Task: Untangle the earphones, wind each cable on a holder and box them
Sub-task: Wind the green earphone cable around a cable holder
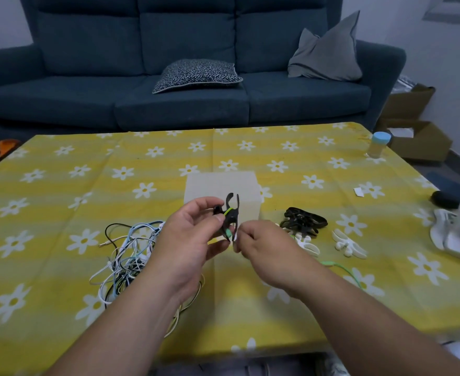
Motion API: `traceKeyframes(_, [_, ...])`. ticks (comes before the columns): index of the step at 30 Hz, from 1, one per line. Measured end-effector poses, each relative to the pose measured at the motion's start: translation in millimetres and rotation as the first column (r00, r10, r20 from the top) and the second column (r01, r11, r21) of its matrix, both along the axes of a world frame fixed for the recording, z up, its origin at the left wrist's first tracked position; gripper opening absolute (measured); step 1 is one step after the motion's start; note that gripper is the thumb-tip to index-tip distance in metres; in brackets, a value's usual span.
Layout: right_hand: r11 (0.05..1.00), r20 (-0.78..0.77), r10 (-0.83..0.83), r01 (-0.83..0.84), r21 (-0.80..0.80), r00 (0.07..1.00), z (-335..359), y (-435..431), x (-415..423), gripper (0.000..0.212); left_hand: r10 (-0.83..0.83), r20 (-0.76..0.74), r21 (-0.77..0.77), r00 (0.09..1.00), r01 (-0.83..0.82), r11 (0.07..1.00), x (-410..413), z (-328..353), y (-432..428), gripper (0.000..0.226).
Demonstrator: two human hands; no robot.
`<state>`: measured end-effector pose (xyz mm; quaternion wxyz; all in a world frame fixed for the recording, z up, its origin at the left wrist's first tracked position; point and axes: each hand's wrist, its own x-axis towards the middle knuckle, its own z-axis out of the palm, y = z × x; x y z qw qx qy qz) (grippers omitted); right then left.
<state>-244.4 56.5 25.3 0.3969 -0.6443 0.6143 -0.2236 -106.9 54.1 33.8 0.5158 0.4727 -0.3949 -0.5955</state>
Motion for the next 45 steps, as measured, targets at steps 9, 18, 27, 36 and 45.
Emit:
traceKeyframes(9, [0.992, 0.322, 0.089, -0.112, 0.054, 0.942, 3, 10, 6, 0.034, 0.149, 0.184, -0.211, 0.972, -0.109, 0.971, 7, -8, -6, 0.025])
traceKeyframes(18, [0.997, 0.447, 0.058, -0.073, 0.015, 0.893, 19, 4, -15, 0.029, 0.091, 0.305, -0.326, 0.948, 0.014, 0.945, 8, -8, -5, 0.030])
traceKeyframes(27, [0.999, 0.541, -0.003, 0.023, -0.030, 0.841, 28, -2, -31, 0.027, -0.069, 0.379, -0.274, 0.923, 0.183, 0.944, 5, -9, 0, 0.028])
traceKeyframes(36, [0.960, 0.384, -0.157, 0.232, -0.159, 0.910, 22, -13, -53, 0.029, -0.247, 0.399, -0.189, 0.883, 0.343, 0.920, 4, -7, 4, 0.026])
traceKeyframes(45, [0.991, 0.223, -0.135, 0.133, 0.023, 0.966, 0, -16, -38, 0.034, -0.171, -0.017, -0.134, 0.985, 0.167, 0.977, 2, 0, 4, 0.030])
